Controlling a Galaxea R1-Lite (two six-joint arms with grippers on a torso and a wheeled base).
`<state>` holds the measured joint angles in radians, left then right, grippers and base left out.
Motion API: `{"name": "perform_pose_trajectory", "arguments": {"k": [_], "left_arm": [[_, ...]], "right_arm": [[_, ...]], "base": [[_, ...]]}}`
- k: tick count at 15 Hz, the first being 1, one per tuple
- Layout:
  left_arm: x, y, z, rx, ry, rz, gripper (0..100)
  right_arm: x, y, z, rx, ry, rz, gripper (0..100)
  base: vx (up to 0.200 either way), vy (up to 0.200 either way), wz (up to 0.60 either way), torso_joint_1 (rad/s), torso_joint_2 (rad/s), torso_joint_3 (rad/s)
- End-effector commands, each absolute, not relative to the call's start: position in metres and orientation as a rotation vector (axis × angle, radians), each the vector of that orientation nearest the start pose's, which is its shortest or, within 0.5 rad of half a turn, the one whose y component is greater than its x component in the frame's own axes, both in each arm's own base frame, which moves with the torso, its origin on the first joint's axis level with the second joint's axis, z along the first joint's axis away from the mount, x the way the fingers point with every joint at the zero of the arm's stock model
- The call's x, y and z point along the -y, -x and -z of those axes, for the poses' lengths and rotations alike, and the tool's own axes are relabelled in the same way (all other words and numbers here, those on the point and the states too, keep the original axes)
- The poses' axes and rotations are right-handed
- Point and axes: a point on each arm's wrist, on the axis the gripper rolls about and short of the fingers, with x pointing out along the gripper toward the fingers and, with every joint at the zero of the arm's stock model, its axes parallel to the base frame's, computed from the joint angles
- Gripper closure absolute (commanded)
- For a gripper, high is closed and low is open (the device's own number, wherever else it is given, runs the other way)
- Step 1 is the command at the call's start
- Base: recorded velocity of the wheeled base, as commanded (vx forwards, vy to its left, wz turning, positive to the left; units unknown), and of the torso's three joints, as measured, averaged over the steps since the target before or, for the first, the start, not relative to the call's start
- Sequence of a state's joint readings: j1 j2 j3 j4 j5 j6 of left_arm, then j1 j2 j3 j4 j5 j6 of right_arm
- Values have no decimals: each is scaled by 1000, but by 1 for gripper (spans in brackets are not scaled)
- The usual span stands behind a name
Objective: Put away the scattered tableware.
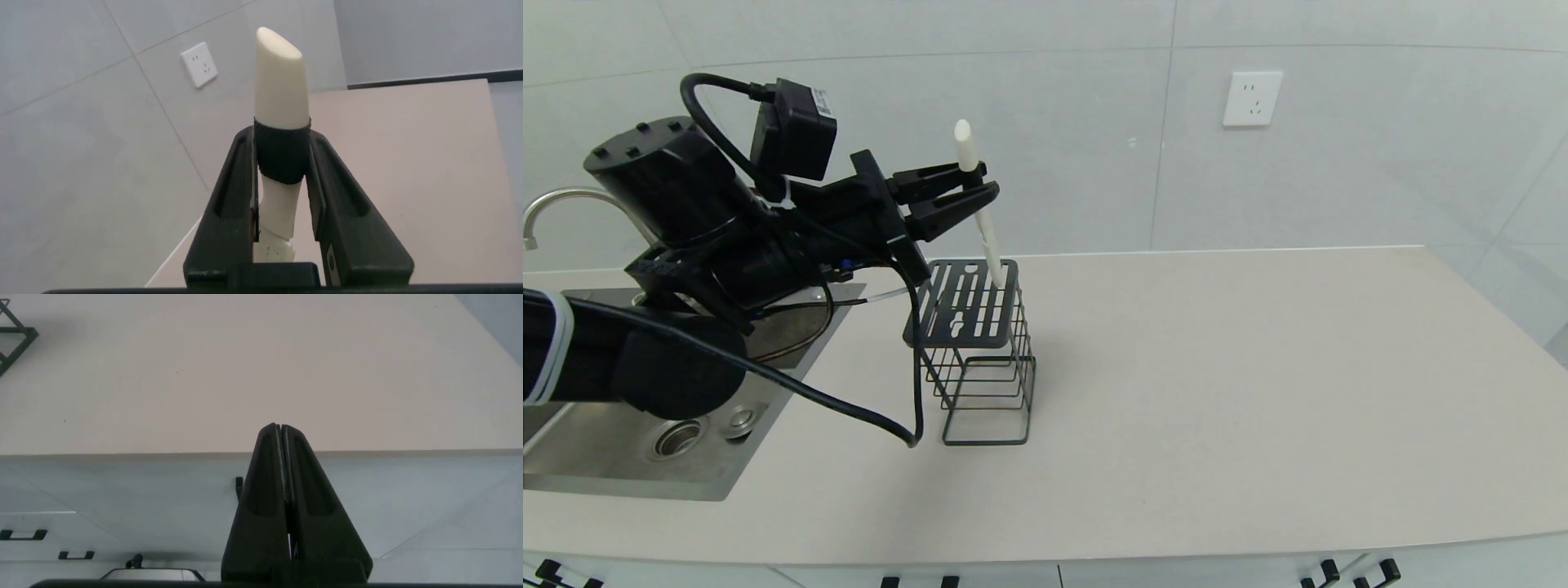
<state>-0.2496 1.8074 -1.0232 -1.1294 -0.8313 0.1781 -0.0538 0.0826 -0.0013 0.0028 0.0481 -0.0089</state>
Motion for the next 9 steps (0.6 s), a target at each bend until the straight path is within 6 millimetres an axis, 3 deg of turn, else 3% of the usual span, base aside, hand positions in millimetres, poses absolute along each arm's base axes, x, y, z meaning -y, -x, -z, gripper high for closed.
{"name": "perform_pose_trajectory", "arguments": {"k": [1,9], "left_arm": [[100,-324,-251,434,-260,1039,100],[100,-331,-245,419,-258,1035,100]], "right_arm": [[-2,16,-77,-87,5,6,100],[-2,16,-77,-86,5,6,100]], "base": [[0,0,0,0,0,0],[0,0,0,0,0,0]]}}
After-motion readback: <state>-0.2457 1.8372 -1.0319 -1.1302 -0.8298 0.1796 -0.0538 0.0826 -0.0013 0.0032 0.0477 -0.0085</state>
